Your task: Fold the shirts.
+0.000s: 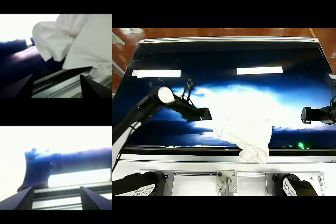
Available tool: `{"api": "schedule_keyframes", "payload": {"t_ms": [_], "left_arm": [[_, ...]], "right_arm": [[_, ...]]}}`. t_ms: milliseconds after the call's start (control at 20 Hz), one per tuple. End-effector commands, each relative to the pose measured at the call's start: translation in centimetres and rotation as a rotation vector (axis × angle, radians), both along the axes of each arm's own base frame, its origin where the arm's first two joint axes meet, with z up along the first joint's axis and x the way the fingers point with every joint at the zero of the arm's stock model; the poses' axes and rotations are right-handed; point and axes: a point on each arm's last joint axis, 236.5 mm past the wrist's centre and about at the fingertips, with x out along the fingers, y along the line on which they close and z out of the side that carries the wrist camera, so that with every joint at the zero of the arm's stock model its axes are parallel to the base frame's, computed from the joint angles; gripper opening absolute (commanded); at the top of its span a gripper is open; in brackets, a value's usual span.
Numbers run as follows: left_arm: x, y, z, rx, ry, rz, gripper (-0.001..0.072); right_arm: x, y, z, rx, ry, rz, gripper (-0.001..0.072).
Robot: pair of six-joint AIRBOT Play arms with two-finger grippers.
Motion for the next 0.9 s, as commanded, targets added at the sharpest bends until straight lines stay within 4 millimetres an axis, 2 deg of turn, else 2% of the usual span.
{"api": "schedule_keyframes", "payload": {"t_ms": [0, 50, 150, 250, 450, 500, 550, 600, 650, 850], "left_arm": [[-2.7, -2.2, -4.9, -0.105, 0.112, 0.066, 0.0665], [-3.4, -3.2, -5.9, -0.112, 0.13, 0.056, 0.0665], [-4.2, -5.9, -6.4, -0.164, 0.137, 0.035, 0.0665], [-4.6, -8.5, -6.6, -0.228, 0.14, 0.036, 0.0663], [-5.4, -10.1, -8.4, -0.227, 0.167, 0.054, 0.0657], [-5.2, -10.2, -8.7, -0.229, 0.17, 0.069, 0.0628], [-4.9, -10.3, -8.7, -0.234, 0.169, 0.08, 0.0348], [-4.6, -10.4, -8.4, -0.239, 0.16, 0.084, 0.0114], [-4.5, -10.5, -8.0, -0.247, 0.142, 0.062, 0.0037], [-4.7, -11.5, -6.4, -0.282, 0.116, -0.024, 0.0036]], "right_arm": [[-1.8, -0.5, -3.7, 0.089, 0.075, -0.064, 0.0685], [-2.7, -0.1, -5.2, 0.162, 0.1, -0.106, 0.0685], [-4.1, 1.3, -7.5, 0.329, 0.132, -0.172, 0.0685], [-5.0, 2.6, -8.7, 0.444, 0.154, -0.208, 0.0685], [-7.5, 5.4, -10.8, 0.522, 0.262, -0.16, 0.0685], [-8.1, 6.3, -11.5, 0.529, 0.295, -0.133, 0.0685], [-8.8, 7.3, -12.2, 0.534, 0.328, -0.107, 0.0685], [-9.5, 8.2, -12.9, 0.536, 0.357, -0.078, 0.0685], [-10.0, 9.0, -13.6, 0.534, 0.378, -0.051, 0.0686], [-10.7, 11.7, -15.9, 0.537, 0.396, 0.009, 0.0687]]}}
